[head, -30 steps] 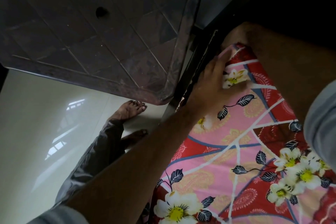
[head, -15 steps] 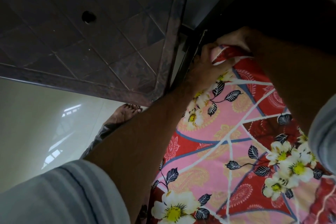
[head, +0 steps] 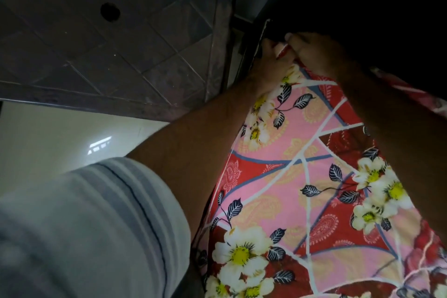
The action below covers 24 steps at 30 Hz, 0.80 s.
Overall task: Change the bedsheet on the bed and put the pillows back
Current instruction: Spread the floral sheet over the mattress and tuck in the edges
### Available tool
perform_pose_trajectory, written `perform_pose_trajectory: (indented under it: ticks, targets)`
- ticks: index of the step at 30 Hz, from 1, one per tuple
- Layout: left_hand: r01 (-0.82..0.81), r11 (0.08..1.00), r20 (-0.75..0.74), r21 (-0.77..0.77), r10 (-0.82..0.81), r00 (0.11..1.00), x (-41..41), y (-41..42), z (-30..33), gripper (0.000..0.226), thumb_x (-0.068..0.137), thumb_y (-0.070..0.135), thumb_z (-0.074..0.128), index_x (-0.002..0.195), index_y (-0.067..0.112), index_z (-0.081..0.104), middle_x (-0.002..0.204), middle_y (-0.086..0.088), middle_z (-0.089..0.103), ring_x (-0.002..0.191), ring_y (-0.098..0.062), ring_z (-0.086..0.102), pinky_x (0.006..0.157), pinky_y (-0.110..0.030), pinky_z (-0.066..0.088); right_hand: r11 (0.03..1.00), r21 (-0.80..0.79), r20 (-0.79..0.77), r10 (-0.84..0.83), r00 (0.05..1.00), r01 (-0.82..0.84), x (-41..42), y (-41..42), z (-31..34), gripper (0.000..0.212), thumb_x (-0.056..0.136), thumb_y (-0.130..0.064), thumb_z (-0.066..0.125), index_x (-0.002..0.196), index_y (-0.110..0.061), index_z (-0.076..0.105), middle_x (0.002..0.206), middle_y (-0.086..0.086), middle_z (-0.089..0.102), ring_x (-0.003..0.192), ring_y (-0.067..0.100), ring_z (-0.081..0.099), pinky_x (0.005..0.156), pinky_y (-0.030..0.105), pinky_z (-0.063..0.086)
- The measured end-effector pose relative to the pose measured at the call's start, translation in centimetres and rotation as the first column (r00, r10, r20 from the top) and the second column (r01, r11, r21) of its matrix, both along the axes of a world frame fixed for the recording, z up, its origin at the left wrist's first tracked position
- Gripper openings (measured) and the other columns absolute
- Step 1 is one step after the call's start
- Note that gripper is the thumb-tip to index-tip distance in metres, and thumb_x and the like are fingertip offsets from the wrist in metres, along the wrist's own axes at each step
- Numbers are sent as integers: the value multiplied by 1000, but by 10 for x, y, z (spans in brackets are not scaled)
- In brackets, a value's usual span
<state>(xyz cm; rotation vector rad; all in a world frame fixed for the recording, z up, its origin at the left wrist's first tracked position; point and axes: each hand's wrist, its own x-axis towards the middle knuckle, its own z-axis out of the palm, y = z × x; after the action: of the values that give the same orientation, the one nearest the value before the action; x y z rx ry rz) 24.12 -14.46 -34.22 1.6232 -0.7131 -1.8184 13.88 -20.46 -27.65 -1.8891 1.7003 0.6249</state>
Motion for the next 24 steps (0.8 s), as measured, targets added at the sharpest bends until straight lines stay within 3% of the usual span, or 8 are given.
perform_pose_trajectory:
  ticks: [3,6,9,11,13,16,18,24]
  targets:
    - [-33,999,-54,-27,32,998,0,15,2,94,73,71,70,143,17,40,138,-11,55,122,-25,59,106,-43,49,983,76,162,-177,971,166,16,13,5,41,104,-48,36,70,-27,44,65,-10,51,66,12,53,85,29,49]
    - [31,981,-87,-189,-48,995,6,59,4,56,104,31,52,152,8,34,146,-12,50,125,-18,58,108,-34,48,998,62,294,7,956,-26,7,18,-28,37,105,-7,44,70,-21,39,32,-14,49,48,-14,54,77,8,49]
    - [68,967,-22,-244,-76,997,16,132,-5,63,100,40,54,152,9,39,147,-12,54,135,-26,54,112,-56,43,999,-43,429,12,903,7,-52,-3,-137,39,91,-64,58,74,-28,54,57,-12,65,68,-2,67,90,53,54]
    - [111,975,-16,-193,-116,993,25,191,-8,64,100,51,53,152,15,41,147,-10,54,136,-29,53,111,-58,43,999,-32,429,28,903,-15,-61,19,-156,28,101,-34,55,79,-17,59,47,-10,60,61,-12,64,96,44,53]
    - [130,987,16,-94,-129,991,38,241,-2,70,97,62,49,149,15,43,139,-13,58,125,-31,60,103,-53,52,990,-129,453,111,885,-58,-23,85,-83,21,98,4,48,95,-15,57,69,-19,69,72,-24,57,110,51,41]
    - [210,978,54,-2,-210,976,55,281,8,60,103,52,42,142,8,48,128,-13,62,114,-25,64,95,-35,55,900,-396,116,245,963,-181,20,159,-36,34,83,-19,45,106,-6,67,120,20,64,122,29,59,109,66,35]
    - [235,966,35,106,-240,970,68,287,10,43,107,44,40,130,11,55,125,-13,64,113,-27,64,99,-46,51,918,-276,-77,274,959,-285,51,230,1,50,83,-27,52,128,-10,63,147,20,48,144,39,34,117,67,17]
    - [463,817,-17,345,-488,873,93,307,36,23,110,18,37,120,24,56,96,13,72,80,-1,72,70,-24,59,972,-217,109,-72,991,94,77,474,13,76,80,-17,60,152,-12,38,165,11,21,154,30,9,123,57,7]
